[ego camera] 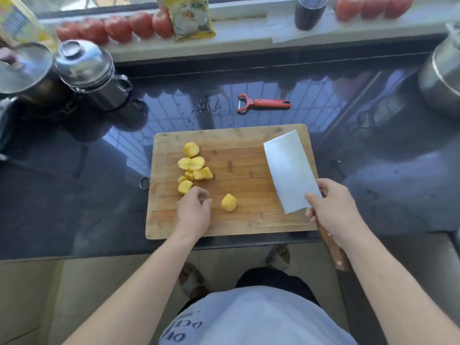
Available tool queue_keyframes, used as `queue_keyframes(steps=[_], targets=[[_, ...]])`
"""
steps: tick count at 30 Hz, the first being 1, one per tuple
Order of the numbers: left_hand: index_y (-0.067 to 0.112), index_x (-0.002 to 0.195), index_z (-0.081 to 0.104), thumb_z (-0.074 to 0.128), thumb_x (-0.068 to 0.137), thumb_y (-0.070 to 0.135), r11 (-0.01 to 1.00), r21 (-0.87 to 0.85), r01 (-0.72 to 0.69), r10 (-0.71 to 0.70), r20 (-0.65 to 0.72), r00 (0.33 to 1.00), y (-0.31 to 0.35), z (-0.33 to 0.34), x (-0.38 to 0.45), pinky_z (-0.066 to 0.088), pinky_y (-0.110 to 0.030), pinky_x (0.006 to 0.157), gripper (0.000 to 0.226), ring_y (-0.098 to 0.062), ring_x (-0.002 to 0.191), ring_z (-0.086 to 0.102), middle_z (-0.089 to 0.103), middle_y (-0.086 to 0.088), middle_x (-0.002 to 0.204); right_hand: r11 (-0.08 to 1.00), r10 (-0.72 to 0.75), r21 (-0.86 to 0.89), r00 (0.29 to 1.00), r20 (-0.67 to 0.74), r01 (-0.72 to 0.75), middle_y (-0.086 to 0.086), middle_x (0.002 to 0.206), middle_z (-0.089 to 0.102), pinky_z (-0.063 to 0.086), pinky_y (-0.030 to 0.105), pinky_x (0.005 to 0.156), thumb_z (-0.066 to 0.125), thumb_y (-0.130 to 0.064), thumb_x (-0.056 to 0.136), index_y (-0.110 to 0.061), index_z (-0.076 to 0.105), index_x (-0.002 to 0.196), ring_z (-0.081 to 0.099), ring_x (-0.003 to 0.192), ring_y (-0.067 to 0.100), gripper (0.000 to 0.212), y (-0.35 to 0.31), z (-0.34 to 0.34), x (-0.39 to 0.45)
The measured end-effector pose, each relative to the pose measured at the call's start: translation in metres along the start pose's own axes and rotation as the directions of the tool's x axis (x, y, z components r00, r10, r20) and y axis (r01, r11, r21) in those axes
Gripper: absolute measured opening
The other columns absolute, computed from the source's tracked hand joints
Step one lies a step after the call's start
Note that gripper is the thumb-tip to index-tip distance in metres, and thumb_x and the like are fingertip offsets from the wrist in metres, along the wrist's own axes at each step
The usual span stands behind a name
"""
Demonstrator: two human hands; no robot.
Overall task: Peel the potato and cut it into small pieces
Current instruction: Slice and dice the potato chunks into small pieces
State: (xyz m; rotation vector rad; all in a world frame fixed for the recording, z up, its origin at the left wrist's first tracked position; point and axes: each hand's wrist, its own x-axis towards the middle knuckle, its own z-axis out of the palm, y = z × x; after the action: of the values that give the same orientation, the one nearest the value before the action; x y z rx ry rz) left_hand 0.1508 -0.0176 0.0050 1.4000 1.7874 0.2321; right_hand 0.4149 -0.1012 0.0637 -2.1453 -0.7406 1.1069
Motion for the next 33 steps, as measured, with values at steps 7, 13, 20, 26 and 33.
queue_keyframes(steps=[7,13,20,26,33], targets=[[0.017,0.107,0.075,0.074,0.093,0.002,0.819,-0.547,0.171,-0.099,0.158,0.982,-0.024,-0.032,-0.012,0.061,-0.037,0.089,0.02,-0.018,0.097,0.077,0.081,0.002,0.097,0.996,0.08,0.052,0.995,-0.057,-0.077,-0.002,0.104,0.068,0.055,0.027,0.054,0.052,-0.01,0.102,-0.026,0.056,0.119,0.062,0.062,0.019,0.025,0.016,0.016,-0.034],[0.009,0.098,0.078,0.074,0.091,-0.003,0.752,-0.642,0.152,-0.064,0.159,0.985,-0.013,-0.043,-0.01,0.061,-0.034,0.089,0.015,-0.023,0.091,0.076,0.079,-0.003,0.089,0.996,0.072,0.051,0.995,-0.065,-0.069,-0.004,0.107,0.066,0.057,0.025,0.057,0.055,-0.013,0.102,-0.031,0.053,0.114,0.067,0.067,0.023,0.022,0.013,0.021,-0.042],[0.024,0.084,0.079,0.081,0.09,0.019,0.907,-0.402,-0.127,0.17,0.072,0.983,0.045,-0.023,0.007,0.051,-0.022,0.072,0.008,-0.003,0.077,0.062,0.07,0.014,0.074,0.995,0.088,0.044,0.993,-0.082,-0.085,-0.001,0.106,0.067,0.054,0.023,0.056,0.057,-0.015,0.101,-0.028,0.057,0.118,0.068,0.067,0.022,0.021,0.011,0.009,-0.03],[0.023,0.101,0.074,0.068,0.099,0.02,0.783,0.187,-0.594,0.584,0.11,0.804,0.11,0.03,0.03,0.045,-0.027,0.072,0.008,-0.015,0.09,0.061,0.062,0.008,0.091,0.993,0.116,0.038,0.982,-0.149,-0.112,0.001,0.096,0.07,0.053,0.023,0.052,0.055,-0.013,0.101,-0.026,0.059,0.117,0.067,0.062,0.019,0.021,0.017,-0.012,-0.026],[0.028,0.157,0.043,0.054,0.105,0.018,0.798,0.36,-0.484,0.416,0.251,0.874,0.076,0.017,0.051,0.041,-0.04,0.109,0.054,-0.026,0.131,0.045,0.048,-0.004,0.144,0.992,0.121,0.038,0.979,-0.166,-0.116,-0.001,0.101,0.069,0.053,0.025,0.054,0.055,-0.012,0.101,-0.027,0.058,0.116,0.066,0.063,0.02,0.021,0.019,-0.022,-0.026]])
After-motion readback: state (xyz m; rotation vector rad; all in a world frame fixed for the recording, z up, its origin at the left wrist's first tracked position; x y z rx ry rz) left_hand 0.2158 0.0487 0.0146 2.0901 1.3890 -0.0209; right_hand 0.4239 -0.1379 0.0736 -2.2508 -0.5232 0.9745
